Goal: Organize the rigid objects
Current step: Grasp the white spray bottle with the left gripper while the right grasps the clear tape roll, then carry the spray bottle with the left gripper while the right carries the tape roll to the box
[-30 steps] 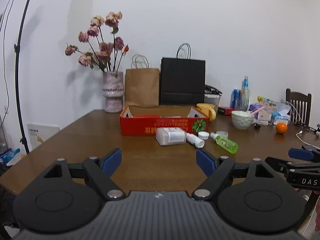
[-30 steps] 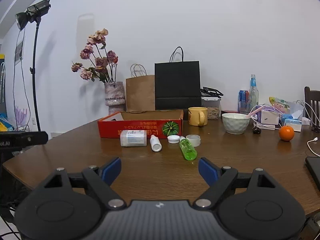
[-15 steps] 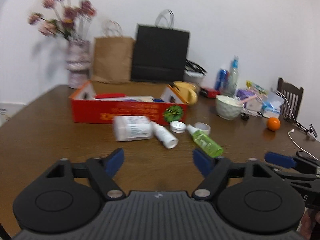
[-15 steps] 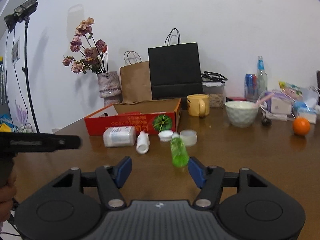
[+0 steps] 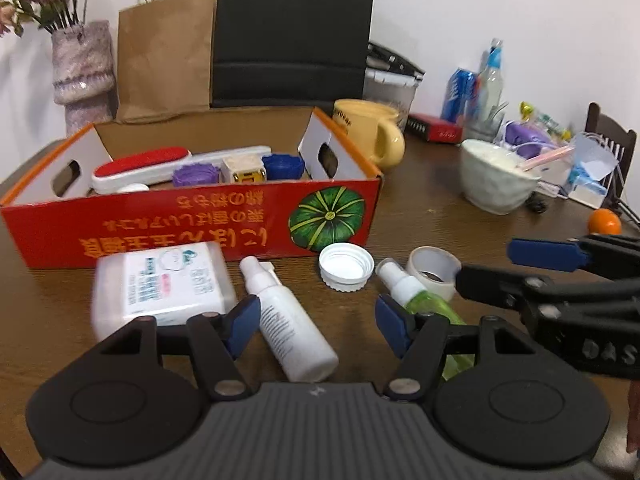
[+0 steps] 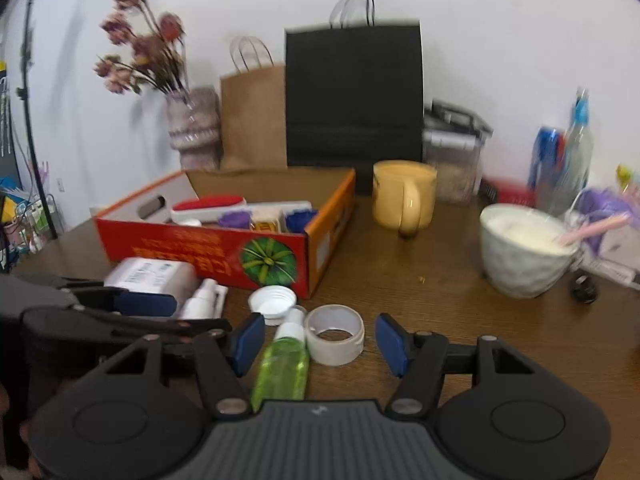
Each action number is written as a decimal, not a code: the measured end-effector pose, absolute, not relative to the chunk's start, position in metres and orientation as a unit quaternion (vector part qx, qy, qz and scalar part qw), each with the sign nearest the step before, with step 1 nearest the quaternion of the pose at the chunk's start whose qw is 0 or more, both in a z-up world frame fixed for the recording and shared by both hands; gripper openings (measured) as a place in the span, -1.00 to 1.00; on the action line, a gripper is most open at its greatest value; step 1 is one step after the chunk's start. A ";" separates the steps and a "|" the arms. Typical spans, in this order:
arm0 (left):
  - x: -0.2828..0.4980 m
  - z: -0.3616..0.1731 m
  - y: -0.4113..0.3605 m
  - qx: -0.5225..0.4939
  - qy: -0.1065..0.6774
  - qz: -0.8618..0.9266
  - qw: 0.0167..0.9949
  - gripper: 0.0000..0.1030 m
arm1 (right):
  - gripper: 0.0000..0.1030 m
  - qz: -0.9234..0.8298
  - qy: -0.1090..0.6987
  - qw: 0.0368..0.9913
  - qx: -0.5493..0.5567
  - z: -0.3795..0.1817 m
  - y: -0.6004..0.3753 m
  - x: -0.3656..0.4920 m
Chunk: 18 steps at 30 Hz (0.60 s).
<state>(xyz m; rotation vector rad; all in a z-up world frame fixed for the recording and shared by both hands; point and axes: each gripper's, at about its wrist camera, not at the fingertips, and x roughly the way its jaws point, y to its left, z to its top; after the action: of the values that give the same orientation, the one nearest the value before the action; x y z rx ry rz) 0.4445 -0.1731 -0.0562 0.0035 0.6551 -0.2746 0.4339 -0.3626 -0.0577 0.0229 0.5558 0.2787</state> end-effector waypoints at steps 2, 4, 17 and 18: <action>0.452 -0.062 -0.175 0.001 0.323 -0.128 0.938 0.27 | 0.12 0.138 0.285 0.948 0.021 -0.065 -0.364 0.450; 0.459 -0.068 -0.175 -0.006 0.332 -0.127 0.935 0.11 | 0.10 0.140 0.293 0.945 0.029 -0.073 -0.364 0.463; 0.434 -0.057 -0.166 -0.022 0.314 -0.139 0.939 -0.46 | -0.17 0.152 0.304 0.937 0.084 -0.087 -0.373 0.475; 0.425 -0.053 -0.163 -0.026 0.309 -0.141 0.940 -0.46 | -0.17 0.156 0.309 0.933 0.100 -0.088 -0.377 0.478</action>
<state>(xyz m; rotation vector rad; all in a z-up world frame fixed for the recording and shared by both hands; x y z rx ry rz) 0.4253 -0.1632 -0.0528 -0.0523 0.6311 -0.2888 0.4775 -0.3769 -0.0876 0.2036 0.6312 0.3186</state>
